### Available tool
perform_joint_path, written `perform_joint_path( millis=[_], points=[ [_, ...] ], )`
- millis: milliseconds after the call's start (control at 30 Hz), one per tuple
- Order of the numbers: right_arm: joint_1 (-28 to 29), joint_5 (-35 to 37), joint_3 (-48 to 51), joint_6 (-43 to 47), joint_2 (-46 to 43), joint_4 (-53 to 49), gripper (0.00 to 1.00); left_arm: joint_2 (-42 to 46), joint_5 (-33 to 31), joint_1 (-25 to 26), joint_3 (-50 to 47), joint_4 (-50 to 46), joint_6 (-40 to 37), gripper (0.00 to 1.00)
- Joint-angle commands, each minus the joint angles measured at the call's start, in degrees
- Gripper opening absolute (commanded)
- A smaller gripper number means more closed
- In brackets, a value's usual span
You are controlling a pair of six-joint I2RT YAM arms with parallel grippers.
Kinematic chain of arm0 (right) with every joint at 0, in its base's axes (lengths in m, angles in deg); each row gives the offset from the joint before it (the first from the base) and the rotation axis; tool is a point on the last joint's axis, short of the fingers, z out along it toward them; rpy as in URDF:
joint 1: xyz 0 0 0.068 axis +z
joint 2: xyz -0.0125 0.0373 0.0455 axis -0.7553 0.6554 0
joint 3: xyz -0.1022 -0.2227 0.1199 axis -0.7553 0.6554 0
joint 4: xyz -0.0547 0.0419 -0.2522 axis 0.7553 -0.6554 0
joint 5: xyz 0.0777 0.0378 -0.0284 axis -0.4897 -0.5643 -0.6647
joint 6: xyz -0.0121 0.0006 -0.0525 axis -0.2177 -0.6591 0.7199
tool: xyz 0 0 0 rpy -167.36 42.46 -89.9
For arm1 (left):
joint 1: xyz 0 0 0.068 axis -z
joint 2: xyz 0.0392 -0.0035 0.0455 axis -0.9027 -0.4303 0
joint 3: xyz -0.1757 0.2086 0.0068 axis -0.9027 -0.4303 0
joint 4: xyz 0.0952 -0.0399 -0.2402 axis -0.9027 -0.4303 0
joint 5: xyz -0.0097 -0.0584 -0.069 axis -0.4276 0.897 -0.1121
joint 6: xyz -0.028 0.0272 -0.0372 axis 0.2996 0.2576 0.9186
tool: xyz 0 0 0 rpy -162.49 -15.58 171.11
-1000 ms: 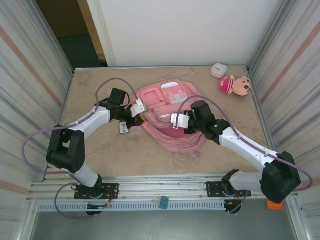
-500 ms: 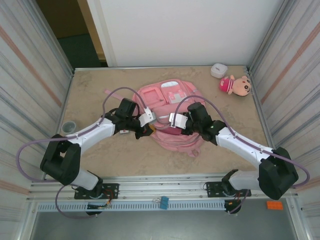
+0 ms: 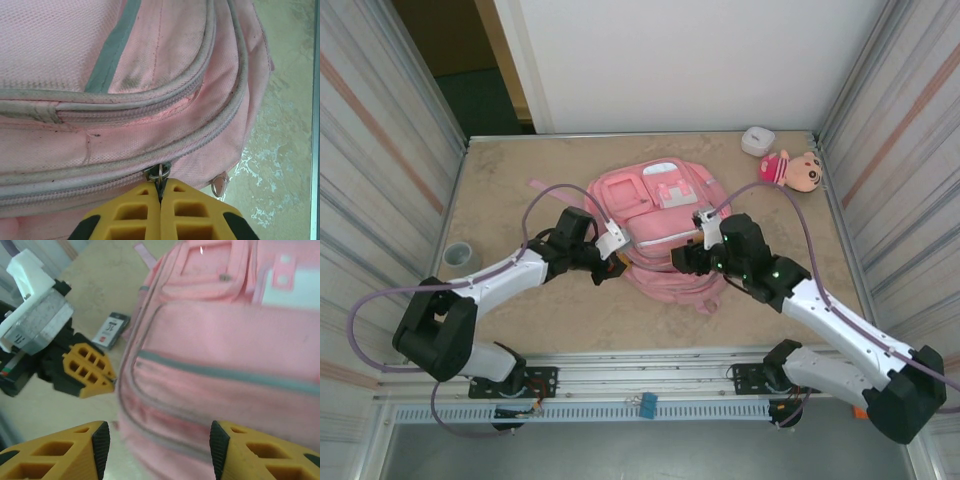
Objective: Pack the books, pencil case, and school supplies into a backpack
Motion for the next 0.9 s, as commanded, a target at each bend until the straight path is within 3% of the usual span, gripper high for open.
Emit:
perform_joint_path(
  millis=[0, 100, 267, 567, 867],
  points=[
    [0.5, 1.0, 4.4, -24.9, -3.1, -1.8, 0.57, 1.2, -0.3, 0.5, -0.1, 3.0, 1.0, 0.00],
    [-1.2, -0.3, 7.9, -37.6, -4.0, -0.4, 0.58, 1.5, -0.4, 0.6, -0.2, 3.1, 0.8, 0.00],
    [-1.6, -1.7, 13.4, -49.8, -4.0, 8.7, 0.60, 1.5, -0.4, 0.5, -0.5, 3.3, 0.6, 0.00],
    [-4.2, -4.2, 16.8, -56.3, 1.7, 21.5, 0.61, 1.9, -0.3, 0.5, -0.9, 3.5, 0.7, 0.00],
    [-4.3, -2.6, 17.2, -59.0, 8.1, 29.5, 0.46, 2.3, 0.4, 0.6, -1.1, 3.7, 0.9, 0.00]
  ],
)
